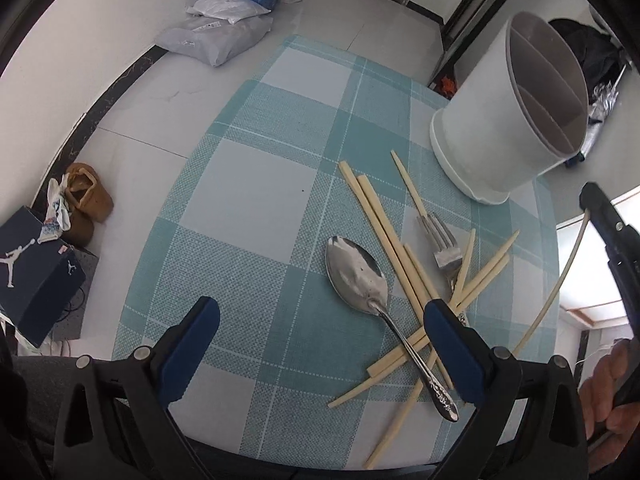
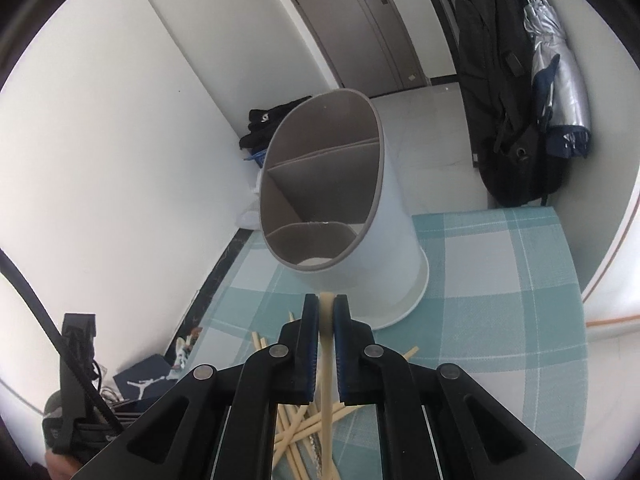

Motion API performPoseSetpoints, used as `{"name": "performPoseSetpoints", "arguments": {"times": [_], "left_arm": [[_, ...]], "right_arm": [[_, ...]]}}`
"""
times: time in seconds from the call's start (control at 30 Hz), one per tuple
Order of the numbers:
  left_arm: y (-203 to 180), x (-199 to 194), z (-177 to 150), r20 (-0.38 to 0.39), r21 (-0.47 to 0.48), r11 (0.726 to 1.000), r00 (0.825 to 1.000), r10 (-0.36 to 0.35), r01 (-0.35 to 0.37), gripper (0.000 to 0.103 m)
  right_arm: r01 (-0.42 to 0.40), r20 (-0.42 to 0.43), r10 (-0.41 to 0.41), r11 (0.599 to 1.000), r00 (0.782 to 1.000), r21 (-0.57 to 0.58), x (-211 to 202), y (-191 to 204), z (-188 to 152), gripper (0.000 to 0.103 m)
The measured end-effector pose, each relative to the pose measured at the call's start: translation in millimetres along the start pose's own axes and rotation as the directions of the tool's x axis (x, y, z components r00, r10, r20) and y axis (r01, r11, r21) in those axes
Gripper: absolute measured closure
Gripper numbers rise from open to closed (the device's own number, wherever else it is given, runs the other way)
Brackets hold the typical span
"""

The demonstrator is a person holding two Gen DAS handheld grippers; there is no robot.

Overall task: Organize utensils
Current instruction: 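Grasp a wooden chopstick from the pile with the right tool, then grasp the steel spoon by its handle with the left tool while the right tool holds the chopstick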

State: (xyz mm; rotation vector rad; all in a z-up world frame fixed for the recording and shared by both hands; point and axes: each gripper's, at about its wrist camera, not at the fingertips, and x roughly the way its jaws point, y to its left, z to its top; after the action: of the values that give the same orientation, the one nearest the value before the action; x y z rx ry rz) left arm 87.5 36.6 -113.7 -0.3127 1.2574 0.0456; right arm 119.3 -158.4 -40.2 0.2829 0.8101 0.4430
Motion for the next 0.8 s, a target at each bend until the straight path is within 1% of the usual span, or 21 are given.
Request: {"name": "performPoseSetpoints", "arguments": {"times": [0.07, 0.13, 0.27, 0.33, 0.4, 0.53, 0.6, 0.63, 0.67, 0.7, 0.73, 0.77, 0.8], "left_arm": [[-5, 5, 1, -0.016, 0.014, 1.0, 1.0, 0.026, -0.026, 0.006], [-7, 13, 2, -0.039, 0.009, 0.999, 0.998, 0.044, -0.043, 0.006], [-11, 23, 2, -0.077, 0.003, 0.996, 0.993, 0.09, -0.09, 0.006], [-12, 25, 1, -0.1, 0.018, 0.994, 0.989, 0.111, -0.11, 0.008], [-15, 24, 4, -0.09, 0.035, 0.987, 0.983, 0.158, -0.155, 0.014], [-15, 23, 6, -0.068, 0.028, 0.984, 0.982, 0.176, -0.174, 0.019], [-14, 21, 7, -0.048, 0.036, 0.981, 0.98, 0.194, -0.193, 0.031], [-14, 21, 8, -0.041, 0.04, 0.98, 0.979, 0.198, -0.197, 0.033], [-14, 21, 8, -0.035, 0.043, 0.979, 0.979, 0.201, -0.199, 0.039], [-14, 20, 9, -0.029, 0.045, 0.979, 0.98, 0.198, -0.197, 0.048], [-15, 19, 10, -0.024, 0.046, 0.98, 0.98, 0.196, -0.195, 0.053], [-14, 18, 11, -0.02, 0.044, 0.98, 0.981, 0.194, -0.193, 0.066], [-13, 20, 13, -0.022, 0.04, 0.982, 0.982, 0.187, -0.186, 0.066]], "right_arm": [[-0.004, 0.014, 0.005, 1.0, 1.0, -0.007, -6, 2, 8, 0.096], [-0.012, 0.027, 0.012, 1.0, 1.0, -0.009, -1, 1, 7, 0.096], [-0.029, 0.049, 0.03, 0.999, 0.998, -0.02, -10, 2, 12, 0.096], [-0.035, 0.055, 0.037, 0.999, 0.998, -0.034, -13, 4, 14, 0.096], [-0.042, 0.067, 0.044, 0.998, 0.997, -0.036, -17, 4, 15, 0.096], [-0.045, 0.078, 0.047, 0.998, 0.996, -0.038, -19, 4, 19, 0.096], [-0.027, 0.085, 0.031, 0.998, 0.996, -0.054, -20, 5, 19, 0.096], [-0.025, 0.084, 0.03, 0.998, 0.996, -0.057, -19, 5, 19, 0.096], [-0.023, 0.082, 0.028, 0.998, 0.996, -0.055, -19, 4, 19, 0.096], [-0.023, 0.082, 0.027, 0.998, 0.996, -0.05, -19, 3, 19, 0.096], [-0.026, 0.08, 0.029, 0.999, 0.996, -0.044, -18, 1, 19, 0.096], [-0.026, 0.08, 0.029, 0.999, 0.996, -0.042, -18, 0, 19, 0.096], [-0.026, 0.081, 0.029, 0.999, 0.996, -0.042, -19, -1, 19, 0.096]]}}
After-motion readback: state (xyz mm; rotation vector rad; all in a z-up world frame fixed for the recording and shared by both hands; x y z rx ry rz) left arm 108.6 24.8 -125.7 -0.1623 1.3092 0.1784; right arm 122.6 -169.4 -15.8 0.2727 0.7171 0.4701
